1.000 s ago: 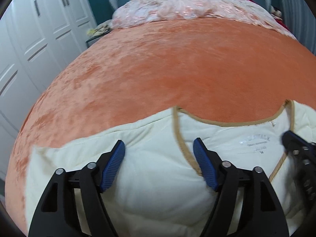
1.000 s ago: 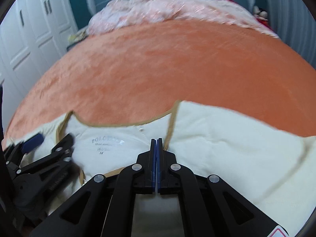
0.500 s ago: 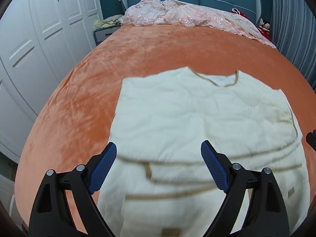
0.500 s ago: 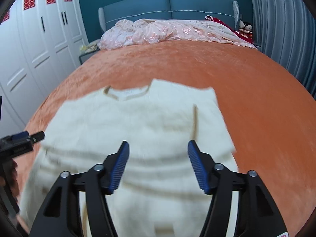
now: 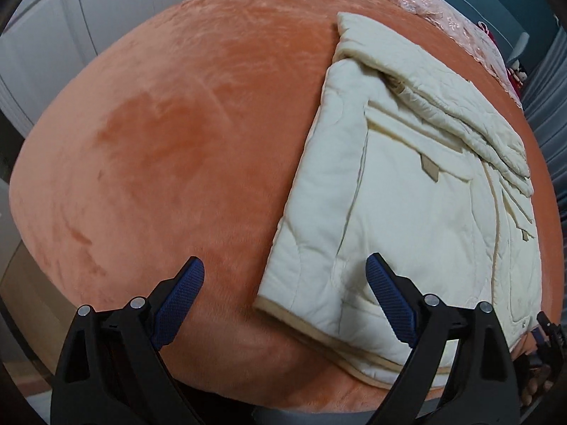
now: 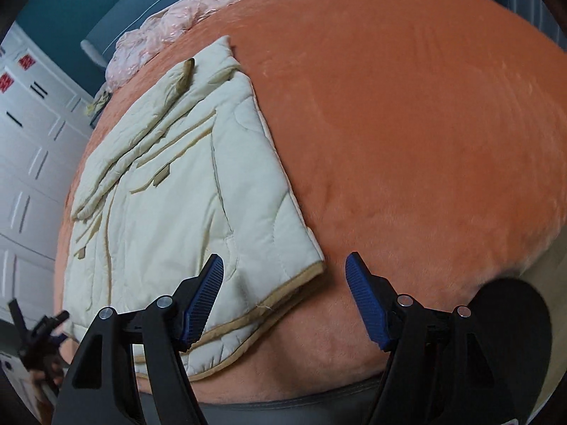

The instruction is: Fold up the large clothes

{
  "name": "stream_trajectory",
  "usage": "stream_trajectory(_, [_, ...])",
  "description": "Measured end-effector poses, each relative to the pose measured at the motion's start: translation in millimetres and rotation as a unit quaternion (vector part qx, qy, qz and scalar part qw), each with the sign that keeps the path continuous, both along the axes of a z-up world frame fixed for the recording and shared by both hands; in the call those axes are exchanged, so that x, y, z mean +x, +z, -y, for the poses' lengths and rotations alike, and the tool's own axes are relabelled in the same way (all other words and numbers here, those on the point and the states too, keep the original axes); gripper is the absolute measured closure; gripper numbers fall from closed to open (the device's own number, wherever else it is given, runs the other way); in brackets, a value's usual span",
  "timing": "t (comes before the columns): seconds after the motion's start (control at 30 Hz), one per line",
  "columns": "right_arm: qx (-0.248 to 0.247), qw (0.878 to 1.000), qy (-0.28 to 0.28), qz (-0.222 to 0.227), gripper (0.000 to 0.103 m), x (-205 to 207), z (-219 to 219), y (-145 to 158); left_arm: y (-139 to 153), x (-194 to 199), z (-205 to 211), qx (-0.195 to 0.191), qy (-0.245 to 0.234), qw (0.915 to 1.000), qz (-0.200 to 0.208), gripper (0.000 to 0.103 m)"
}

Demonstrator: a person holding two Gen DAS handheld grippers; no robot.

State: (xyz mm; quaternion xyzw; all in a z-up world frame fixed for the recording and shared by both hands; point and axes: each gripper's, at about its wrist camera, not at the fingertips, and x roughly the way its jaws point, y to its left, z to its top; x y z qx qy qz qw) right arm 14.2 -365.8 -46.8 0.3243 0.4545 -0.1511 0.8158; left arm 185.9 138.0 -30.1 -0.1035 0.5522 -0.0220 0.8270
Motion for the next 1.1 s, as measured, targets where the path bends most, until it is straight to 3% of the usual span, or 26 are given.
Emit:
stream_trajectory(0.1, [0.046,0.999,-0.012,0.015,0.032,-5,-1,-11,-8,-7,2,-0.059,0.004,0.9982,-0.012,0.016])
stream_trajectory(0.17, [0.057,0.998,-0.015,0.023,0.034,-5,-6,-12,-7,-10,7,-0.076,0.001,0.9971,-0.008,0.027])
stream_trajectory(0.23, [0.068,0.997,-0.009,0.036,0.047,-1,-11,-10,-4,-11,15,-0.084,-0.005,0.9964,-0.009,0.047])
stream_trajectory(0.3, [0.07,0.997,-0.002,0.037,0.077,4,-16,-8,0,-13,20,-0.092,-0.009,0.9957,-0.006,0.059])
stream_trajectory(0.37, [0.065,0.997,-0.004,0.043,0.091,4,-19,-3,6,-15,23,-0.081,-0.014,0.9966,-0.002,0.07])
stream_trajectory(0.5, [0.054,0.996,0.011,0.065,0.098,-6,-19,16,22,-25,21,-0.067,-0.025,0.9972,0.02,0.092])
stream_trajectory(0.6, [0.035,0.996,0.034,0.076,0.099,-13,-20,36,40,-35,18,-0.067,-0.035,0.9964,0.039,0.099])
stream_trajectory(0.73, [-0.004,0.993,0.086,0.08,0.099,-25,-30,63,70,-53,14,-0.062,-0.054,0.9946,0.063,0.1])
stream_trajectory(0.87, [-0.039,0.987,0.146,0.059,0.099,-49,-45,81,99,-83,17,-0.03,-0.103,0.9914,0.075,0.1])
stream_trajectory(1.1, [-0.069,0.965,0.254,-0.014,0.099,-133,-76,110,128,-177,6,0.025,-0.192,0.9806,0.029,0.1])
